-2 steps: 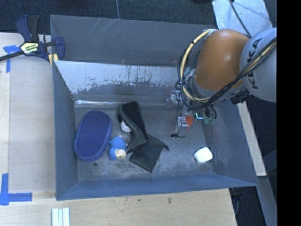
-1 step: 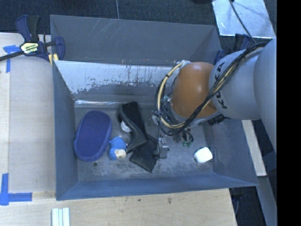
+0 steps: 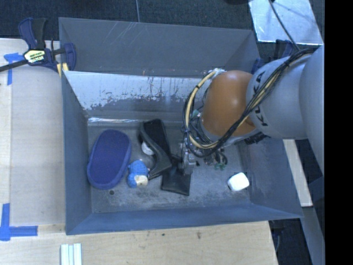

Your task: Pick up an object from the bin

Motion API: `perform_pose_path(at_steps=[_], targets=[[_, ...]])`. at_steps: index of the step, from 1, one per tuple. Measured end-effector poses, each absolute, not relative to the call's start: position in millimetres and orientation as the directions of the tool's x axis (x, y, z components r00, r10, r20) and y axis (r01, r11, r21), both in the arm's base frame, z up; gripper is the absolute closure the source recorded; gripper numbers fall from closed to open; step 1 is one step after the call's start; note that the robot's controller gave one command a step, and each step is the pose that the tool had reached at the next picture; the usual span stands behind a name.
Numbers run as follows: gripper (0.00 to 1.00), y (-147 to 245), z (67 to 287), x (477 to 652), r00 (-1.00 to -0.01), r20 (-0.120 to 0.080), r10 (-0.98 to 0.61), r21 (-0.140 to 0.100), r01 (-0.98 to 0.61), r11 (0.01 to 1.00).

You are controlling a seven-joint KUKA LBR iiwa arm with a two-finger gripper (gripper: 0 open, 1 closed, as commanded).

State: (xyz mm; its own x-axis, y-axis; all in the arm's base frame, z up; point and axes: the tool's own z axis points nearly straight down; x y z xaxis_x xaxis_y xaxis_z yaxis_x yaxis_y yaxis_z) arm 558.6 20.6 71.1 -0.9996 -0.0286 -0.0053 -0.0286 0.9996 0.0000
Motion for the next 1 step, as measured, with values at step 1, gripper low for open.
perform_pose_path(at_steps=[1], targets=[[1.00,22.2,133.4,516.2,-0.945,-0.001,-0.327,-0.001,-0.327,0.945]])
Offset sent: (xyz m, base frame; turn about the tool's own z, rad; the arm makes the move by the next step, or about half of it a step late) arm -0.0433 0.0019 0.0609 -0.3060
